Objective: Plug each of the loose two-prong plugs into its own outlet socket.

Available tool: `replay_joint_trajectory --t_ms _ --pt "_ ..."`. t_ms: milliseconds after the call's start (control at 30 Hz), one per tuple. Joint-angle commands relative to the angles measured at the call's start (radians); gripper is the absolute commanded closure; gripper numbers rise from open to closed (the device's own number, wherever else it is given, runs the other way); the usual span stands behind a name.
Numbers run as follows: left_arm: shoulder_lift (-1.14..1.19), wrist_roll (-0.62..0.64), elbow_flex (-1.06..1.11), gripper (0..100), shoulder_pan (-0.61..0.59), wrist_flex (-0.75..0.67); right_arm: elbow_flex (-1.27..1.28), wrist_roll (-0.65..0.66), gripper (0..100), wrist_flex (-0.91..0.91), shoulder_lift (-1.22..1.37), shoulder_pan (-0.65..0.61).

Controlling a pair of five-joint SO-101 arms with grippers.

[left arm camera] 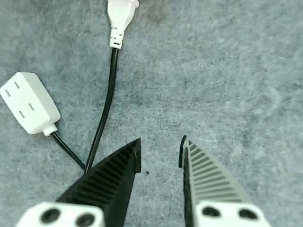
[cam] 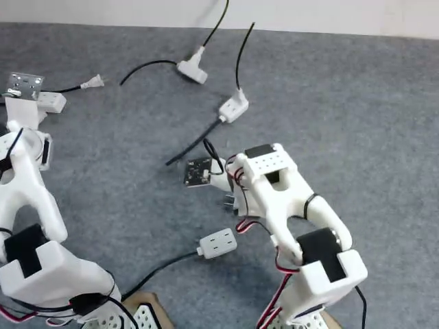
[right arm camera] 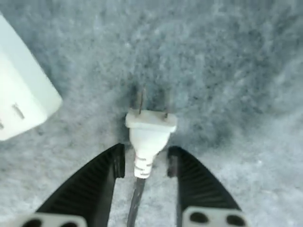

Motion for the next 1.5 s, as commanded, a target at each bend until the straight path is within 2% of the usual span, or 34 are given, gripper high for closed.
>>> replay_joint_trajectory --t_ms 0,200,633,1033,1267,1467 --pt "-0.041 -0.008 -0.004 85 -0.008 -0.018 -0.007 -0.020 80.4 0.033 -0.105 -0.036" --pt "-0.041 -0.008 -0.004 85 -0.008 -0.015 -0.012 -0.061 80.4 0.015 -0.081 -0.051" --pt "-0.041 -0.040 -0.008 85 -0.050 -0.020 -0.005 -0.063 80.4 0.019 -0.038 -0.053" --pt "-0.041 -0.040 -0.012 85 -0.051 -0.015 0.045 -0.055 80.7 0.012 -0.039 -0.004" --pt "-0.042 -0.041 -0.010 85 -0.053 -0.014 0.054 -0.061 93.3 -0.044 -0.039 -0.005" --pt "-0.042 -0.041 -0.007 85 -0.053 -0.014 0.070 -0.063 99.3 -0.065 -0.038 -0.008"
